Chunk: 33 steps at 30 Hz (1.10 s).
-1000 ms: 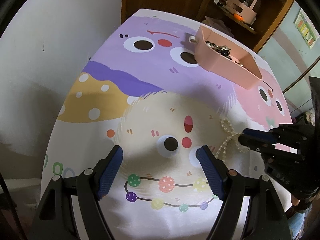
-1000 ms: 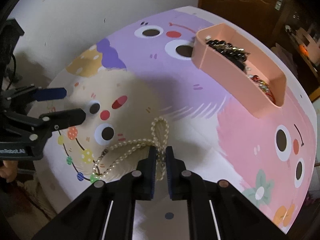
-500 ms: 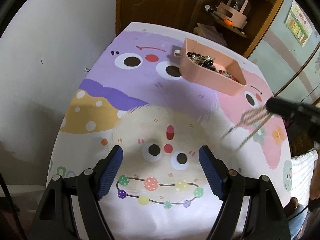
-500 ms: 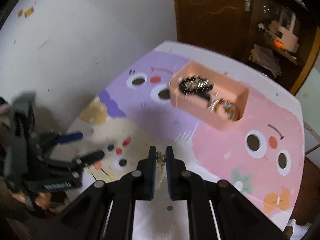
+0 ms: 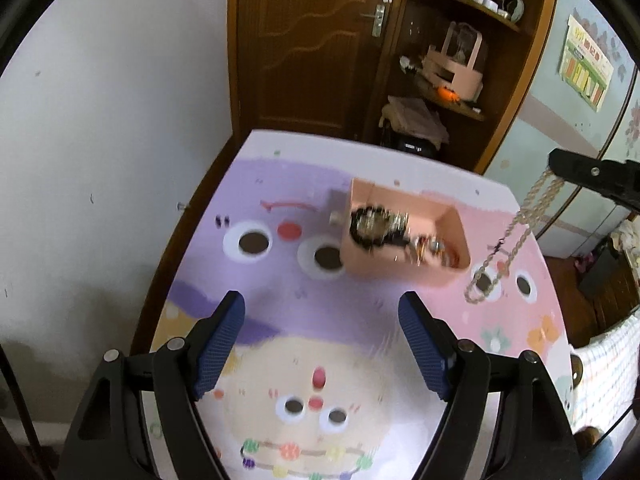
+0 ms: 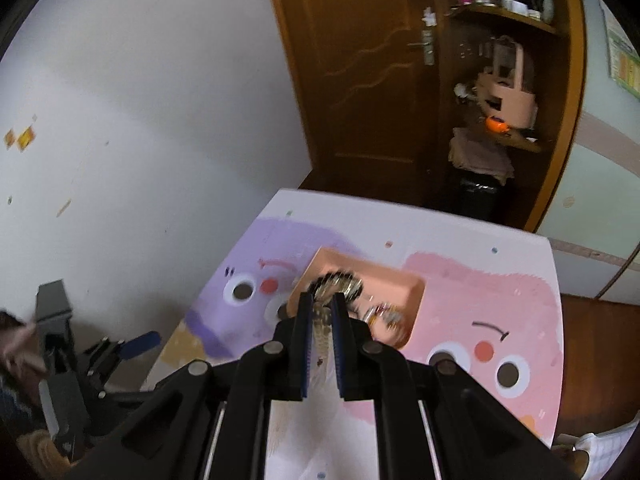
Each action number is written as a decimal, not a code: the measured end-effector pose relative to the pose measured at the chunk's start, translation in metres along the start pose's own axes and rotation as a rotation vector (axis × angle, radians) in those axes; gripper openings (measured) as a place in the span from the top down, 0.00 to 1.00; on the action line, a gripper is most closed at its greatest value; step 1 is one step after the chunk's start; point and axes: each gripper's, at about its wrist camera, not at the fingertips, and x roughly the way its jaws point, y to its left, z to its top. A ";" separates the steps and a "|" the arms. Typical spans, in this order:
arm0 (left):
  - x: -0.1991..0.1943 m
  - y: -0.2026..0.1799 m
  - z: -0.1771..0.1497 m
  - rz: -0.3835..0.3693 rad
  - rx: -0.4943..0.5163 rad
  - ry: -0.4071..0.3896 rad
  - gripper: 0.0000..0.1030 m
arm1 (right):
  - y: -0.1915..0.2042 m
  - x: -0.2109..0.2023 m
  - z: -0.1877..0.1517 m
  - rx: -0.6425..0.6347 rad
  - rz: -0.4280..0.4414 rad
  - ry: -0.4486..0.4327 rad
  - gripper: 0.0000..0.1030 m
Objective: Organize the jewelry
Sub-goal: 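Carry the pearl necklace into the box and open the right tool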
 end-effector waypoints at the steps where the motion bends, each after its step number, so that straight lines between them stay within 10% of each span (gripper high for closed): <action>1: 0.001 -0.002 0.006 -0.001 -0.001 -0.008 0.21 | -0.003 0.003 0.005 0.008 -0.009 -0.006 0.92; 16: 0.079 -0.032 0.085 0.028 -0.022 0.000 0.20 | -0.052 0.106 0.006 0.163 -0.067 0.127 0.91; 33: 0.098 -0.050 0.065 -0.021 -0.017 0.125 0.11 | -0.052 0.106 -0.032 0.187 -0.070 0.197 0.74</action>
